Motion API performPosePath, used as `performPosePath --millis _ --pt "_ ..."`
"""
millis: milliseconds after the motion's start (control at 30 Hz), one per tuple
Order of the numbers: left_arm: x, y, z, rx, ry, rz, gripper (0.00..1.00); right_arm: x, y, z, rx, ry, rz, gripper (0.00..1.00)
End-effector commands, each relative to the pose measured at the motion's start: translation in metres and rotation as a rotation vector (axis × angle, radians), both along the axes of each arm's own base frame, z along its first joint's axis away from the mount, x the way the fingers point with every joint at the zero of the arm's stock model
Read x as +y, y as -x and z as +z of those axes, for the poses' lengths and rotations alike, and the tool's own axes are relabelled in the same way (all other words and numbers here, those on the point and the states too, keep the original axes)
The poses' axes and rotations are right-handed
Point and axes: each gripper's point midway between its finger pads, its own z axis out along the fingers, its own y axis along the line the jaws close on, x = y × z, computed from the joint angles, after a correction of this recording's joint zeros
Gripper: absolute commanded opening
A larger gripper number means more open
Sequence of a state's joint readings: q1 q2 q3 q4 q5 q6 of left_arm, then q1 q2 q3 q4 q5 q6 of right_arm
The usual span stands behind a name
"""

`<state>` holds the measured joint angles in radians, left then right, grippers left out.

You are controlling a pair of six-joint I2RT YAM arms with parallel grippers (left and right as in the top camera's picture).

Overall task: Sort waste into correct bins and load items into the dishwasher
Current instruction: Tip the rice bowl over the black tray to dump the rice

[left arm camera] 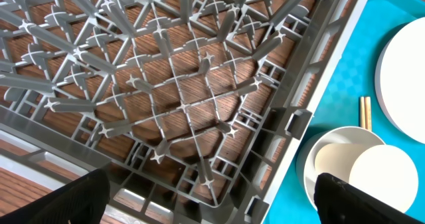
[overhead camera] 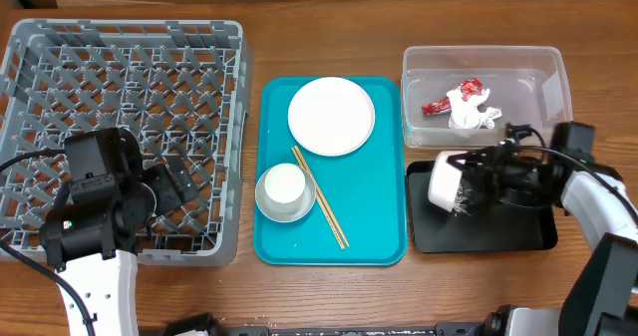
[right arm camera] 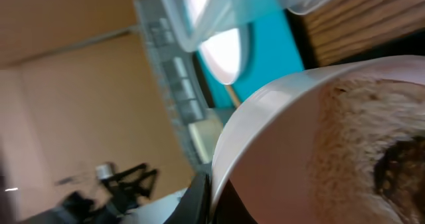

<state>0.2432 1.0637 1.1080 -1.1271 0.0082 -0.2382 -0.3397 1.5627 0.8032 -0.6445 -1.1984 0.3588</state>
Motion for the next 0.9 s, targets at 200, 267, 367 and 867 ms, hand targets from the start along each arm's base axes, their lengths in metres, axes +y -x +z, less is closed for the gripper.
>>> performPosePath --millis 200,267,367,867 --pt "0.000 -0.003 0.007 -0.022 0.014 0.018 1.00 -0.031 0.003 0.060 -0.107 -0.351 -0.081 0.04" --pt "0.000 -0.003 0.007 -0.022 0.014 0.018 1.00 -0.040 0.003 0.060 -0.089 -0.361 -0.115 0.04" --pt "0.000 -0.003 0.007 -0.022 0.014 0.018 1.00 -0.050 0.003 0.060 -0.083 -0.366 -0.152 0.04" --pt "0.000 -0.003 0.007 -0.023 0.014 0.018 1.00 -0.083 0.003 0.060 0.030 -0.440 -0.282 0.04"
